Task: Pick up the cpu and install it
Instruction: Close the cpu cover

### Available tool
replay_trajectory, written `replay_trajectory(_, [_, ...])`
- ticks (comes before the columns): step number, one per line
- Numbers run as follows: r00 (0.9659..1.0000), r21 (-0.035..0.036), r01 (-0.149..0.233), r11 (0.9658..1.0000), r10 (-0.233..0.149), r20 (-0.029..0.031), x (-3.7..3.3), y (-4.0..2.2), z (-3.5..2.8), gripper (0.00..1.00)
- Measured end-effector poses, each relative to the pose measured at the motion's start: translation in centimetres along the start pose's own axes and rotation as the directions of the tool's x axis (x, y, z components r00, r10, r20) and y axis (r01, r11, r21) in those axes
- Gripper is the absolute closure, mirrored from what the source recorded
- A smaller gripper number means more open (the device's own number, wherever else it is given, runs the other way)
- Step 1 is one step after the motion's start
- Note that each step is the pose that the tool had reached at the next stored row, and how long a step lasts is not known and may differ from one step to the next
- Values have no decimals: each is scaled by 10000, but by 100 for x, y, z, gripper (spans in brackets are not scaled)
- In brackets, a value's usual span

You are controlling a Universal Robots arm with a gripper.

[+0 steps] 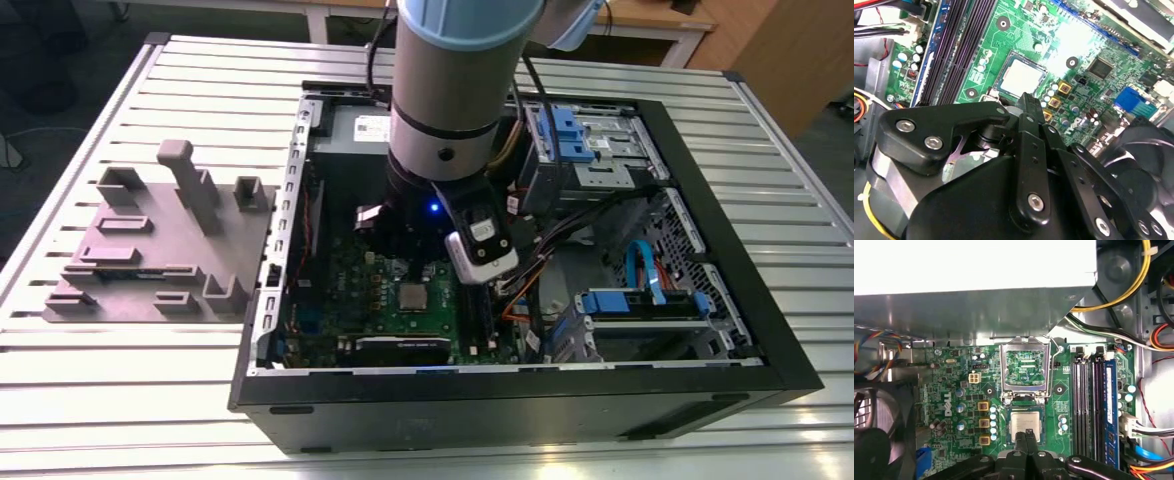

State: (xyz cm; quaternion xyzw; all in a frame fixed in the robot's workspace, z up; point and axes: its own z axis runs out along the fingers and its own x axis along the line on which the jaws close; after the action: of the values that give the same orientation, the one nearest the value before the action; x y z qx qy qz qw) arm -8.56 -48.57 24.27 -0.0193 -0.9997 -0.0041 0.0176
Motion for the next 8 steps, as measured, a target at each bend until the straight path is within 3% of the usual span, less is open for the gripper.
replay_trajectory(3, [10000,-3,81,10000,-81,0,0,0,1,90])
replay_trajectory(8, [9960,29,893,9960,-893,-9,0,0,1,90])
